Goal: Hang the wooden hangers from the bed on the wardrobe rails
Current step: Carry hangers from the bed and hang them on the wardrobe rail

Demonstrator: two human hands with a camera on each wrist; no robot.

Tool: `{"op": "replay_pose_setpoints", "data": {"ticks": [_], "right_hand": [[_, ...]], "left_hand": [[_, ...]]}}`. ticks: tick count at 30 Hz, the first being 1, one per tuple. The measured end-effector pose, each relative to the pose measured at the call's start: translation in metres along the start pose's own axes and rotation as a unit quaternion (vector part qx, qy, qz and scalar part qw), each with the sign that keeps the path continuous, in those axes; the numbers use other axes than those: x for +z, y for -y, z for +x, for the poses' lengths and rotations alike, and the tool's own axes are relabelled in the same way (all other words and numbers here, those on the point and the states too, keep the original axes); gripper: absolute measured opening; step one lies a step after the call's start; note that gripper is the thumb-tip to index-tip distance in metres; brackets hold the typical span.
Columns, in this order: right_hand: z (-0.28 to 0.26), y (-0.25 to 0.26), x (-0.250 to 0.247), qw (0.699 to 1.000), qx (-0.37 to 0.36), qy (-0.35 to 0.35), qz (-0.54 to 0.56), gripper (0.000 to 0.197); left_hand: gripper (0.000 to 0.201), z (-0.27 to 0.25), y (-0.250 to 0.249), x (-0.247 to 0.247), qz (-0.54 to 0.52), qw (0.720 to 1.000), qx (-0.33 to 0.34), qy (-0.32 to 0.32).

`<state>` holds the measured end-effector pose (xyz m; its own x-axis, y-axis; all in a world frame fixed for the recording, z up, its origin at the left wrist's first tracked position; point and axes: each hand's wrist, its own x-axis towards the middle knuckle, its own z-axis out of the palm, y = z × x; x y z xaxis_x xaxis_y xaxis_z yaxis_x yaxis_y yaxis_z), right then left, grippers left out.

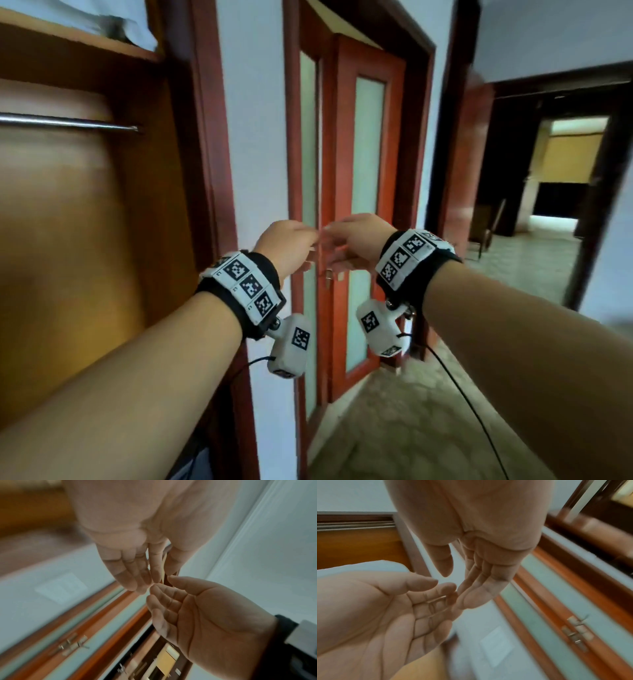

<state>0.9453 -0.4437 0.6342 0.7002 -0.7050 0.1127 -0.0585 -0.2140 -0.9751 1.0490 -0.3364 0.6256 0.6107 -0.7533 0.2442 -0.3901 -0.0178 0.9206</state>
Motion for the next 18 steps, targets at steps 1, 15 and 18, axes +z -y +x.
{"op": "replay_pose_setpoints", "data": {"ticks": [1, 15, 18], "right_hand": [[-0.011, -0.011, -0.033, 1.000, 0.012, -0.027, -0.006, 0.016], [-0.242, -0.169, -0.344, 0.910, 0.201, -0.362, 0.020, 0.020], [-0.301, -0.204, -0.376, 0.863, 0.249, -0.438, 0.034, 0.008]], "left_hand": [[0.014, -0.001, -0.003, 0.034, -0.007, 1.000, 0.002, 0.024], [0.011, -0.103, -0.034, 0.439, -0.029, 0.916, 0.007, 0.399], [0.011, -0.139, -0.024, 0.499, -0.029, 0.881, 0.003, 0.473]]}}
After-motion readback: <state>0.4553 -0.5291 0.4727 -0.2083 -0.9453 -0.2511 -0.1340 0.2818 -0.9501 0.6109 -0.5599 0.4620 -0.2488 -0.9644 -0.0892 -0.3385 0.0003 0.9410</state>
